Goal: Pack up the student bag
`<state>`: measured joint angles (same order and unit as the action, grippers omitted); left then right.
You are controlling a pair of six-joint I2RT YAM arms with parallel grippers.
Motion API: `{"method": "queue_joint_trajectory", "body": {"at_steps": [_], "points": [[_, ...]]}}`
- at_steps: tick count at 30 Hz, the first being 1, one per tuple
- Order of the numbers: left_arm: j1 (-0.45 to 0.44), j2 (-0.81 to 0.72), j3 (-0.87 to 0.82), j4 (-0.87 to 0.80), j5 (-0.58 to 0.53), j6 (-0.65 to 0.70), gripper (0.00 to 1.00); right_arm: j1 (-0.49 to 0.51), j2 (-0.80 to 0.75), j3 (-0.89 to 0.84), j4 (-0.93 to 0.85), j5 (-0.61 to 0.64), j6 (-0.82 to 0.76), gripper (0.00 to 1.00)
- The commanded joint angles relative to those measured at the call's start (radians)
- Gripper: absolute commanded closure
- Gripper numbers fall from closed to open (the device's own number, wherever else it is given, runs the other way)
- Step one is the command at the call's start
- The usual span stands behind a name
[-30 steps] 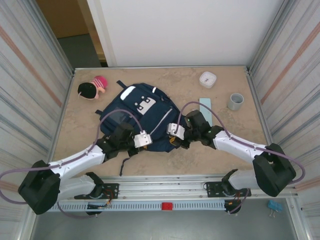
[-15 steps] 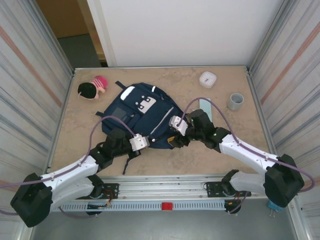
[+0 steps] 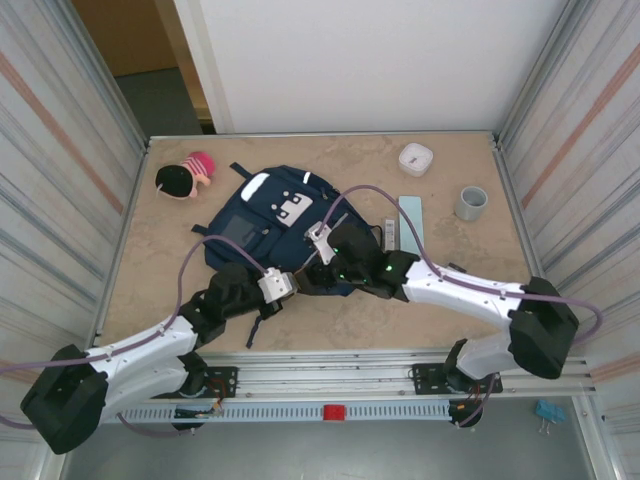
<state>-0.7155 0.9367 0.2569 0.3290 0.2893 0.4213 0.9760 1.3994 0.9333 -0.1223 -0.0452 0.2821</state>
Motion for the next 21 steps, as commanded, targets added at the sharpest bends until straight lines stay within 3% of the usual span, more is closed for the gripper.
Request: {"method": "queue_joint_trajectory", "body": {"at_steps": [1,6,13,15,18,21], "points": [[-0.008,-0.025,0.022,0.107,0.047,-0.02,1.0,0.011,0.045,0.055,-0.008,0.084,0.072,0.31],[-0.012,-0.024,0.026,0.105,0.044,-0.021,1.0,0.012,0.104,0.097,0.003,0.034,0.065,0.41],[-0.012,-0.039,0.033,0.087,0.03,-0.01,1.0,0.009,0.118,0.102,-0.026,0.019,0.069,0.7],[-0.012,-0.046,0.033,0.082,0.027,-0.008,1.0,0.006,0.112,0.101,-0.033,0.012,0.071,0.7],[-0.012,-0.049,0.034,0.081,0.027,-0.007,1.0,0.002,0.114,0.103,-0.031,-0.013,0.08,0.56],[-0.013,-0.048,0.038,0.082,0.028,-0.008,1.0,-0.002,0.14,0.122,-0.05,-0.031,0.086,0.57]]}}
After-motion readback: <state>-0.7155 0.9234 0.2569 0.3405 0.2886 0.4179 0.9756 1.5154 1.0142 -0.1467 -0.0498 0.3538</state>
